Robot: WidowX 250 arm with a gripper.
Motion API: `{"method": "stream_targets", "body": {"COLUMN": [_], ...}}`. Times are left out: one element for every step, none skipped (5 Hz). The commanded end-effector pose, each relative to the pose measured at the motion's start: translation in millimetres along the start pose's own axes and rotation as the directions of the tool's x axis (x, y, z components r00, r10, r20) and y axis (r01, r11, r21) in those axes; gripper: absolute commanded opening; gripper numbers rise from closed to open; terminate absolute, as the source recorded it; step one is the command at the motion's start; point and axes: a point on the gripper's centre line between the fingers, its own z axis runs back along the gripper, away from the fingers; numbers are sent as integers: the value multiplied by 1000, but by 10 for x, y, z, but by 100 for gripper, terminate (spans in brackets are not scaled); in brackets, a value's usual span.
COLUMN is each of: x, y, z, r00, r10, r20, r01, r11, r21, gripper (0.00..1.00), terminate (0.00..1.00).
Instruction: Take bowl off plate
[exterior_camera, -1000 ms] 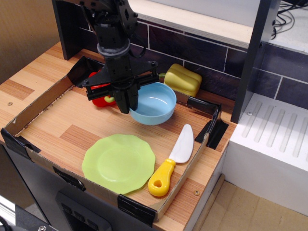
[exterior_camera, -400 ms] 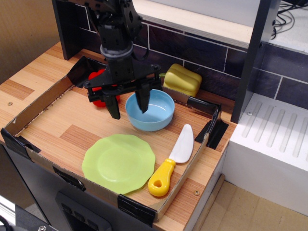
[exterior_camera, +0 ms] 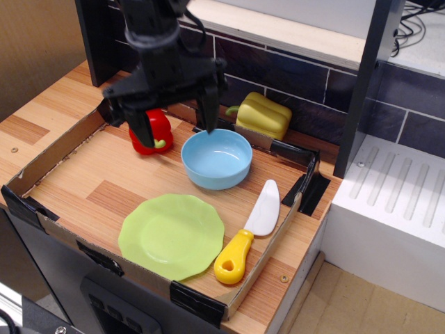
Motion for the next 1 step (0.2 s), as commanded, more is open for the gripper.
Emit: {"method": "stream_targets", "body": {"x": [47], "y": [-19], "z": [115], "r00": [999], "r10": [2], "r20": [36], "r01": [-1], "r11": [1000], "r21": [-20], "gripper": [100], "terminate": [100]}}
